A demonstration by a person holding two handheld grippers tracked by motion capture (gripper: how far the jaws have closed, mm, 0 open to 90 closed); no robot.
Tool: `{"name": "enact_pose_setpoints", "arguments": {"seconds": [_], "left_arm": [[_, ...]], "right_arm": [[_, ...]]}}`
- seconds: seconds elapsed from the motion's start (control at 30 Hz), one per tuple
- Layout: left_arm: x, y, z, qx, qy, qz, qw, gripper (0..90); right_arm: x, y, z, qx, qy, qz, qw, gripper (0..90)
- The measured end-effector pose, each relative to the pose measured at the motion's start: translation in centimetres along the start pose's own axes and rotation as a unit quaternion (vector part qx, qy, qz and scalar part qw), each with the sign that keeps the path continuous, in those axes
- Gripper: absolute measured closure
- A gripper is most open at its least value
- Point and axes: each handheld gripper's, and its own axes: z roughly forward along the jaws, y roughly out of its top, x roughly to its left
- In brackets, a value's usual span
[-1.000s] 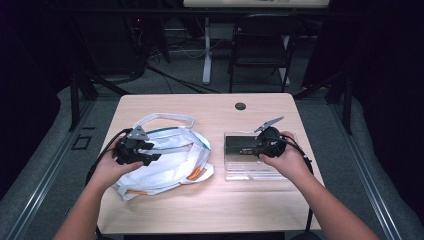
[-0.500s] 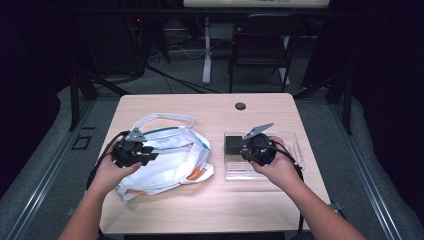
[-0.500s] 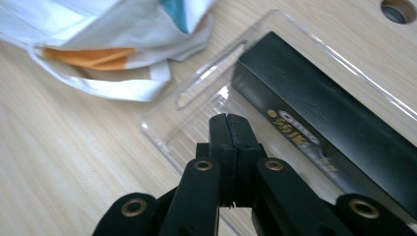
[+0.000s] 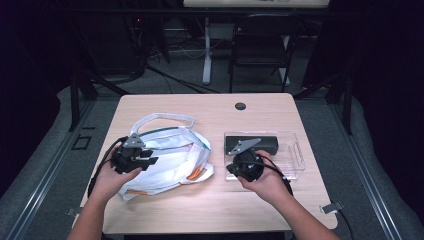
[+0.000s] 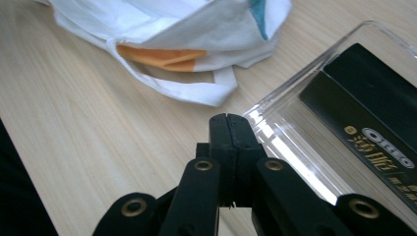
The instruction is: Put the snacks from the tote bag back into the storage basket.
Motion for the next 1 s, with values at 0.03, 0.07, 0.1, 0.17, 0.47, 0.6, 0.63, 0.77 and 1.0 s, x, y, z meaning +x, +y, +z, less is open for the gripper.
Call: {"name": "enact_pose_setpoints", "arguments": {"seconds": [0.03,0.07,0.1,0.17,0.47,0.6,0.63,0.77,1.0], "left_arm": [[0.0,-0.1,-0.1,0.000,0.001,0.001,1.0000,64.9],[-0.1,-0.2,-0.1,-0.003,0.001,-0.003,1.0000,64.7],[-0.1,-0.3,-0.1,-0.004,0.001,-0.004,1.0000,64.7],[-0.1,-0.5,-0.1,-0.006,0.002,-0.005,1.0000,64.6],[-0.4,-0.9,-0.4,-0.008,0.007,-0.009,0.9999,62.8],[-0.6,-1.1,-0.4,-0.015,0.010,-0.008,0.9998,60.2],[-0.6,-1.1,-0.4,-0.014,0.011,-0.006,0.9998,59.8],[-0.8,-1.1,-0.3,-0.015,0.013,-0.004,0.9998,58.8],[-1.0,-1.4,-0.3,-0.021,0.014,-0.004,0.9997,56.3]], "right_arm": [[0.2,-0.1,0.1,-0.002,0.003,0.000,1.0000,90.0],[0.4,-0.2,0.1,-0.003,0.006,0.000,1.0000,90.0],[0.6,-0.3,0.2,-0.003,0.009,-0.001,1.0000,90.0],[1.0,-0.5,0.4,-0.005,0.011,0.000,0.9999,90.0],[1.9,-1.8,1.4,-0.010,0.014,-0.003,0.9998,90.0],[2.2,-2.4,1.8,-0.020,0.015,-0.001,0.9997,90.0],[2.2,-2.5,1.8,-0.022,0.016,-0.002,0.9996,90.0],[2.5,-3.0,2.1,-0.029,0.018,-0.003,0.9994,90.0],[2.7,-3.7,2.5,-0.043,0.017,-0.007,0.9989,89.4]]}}
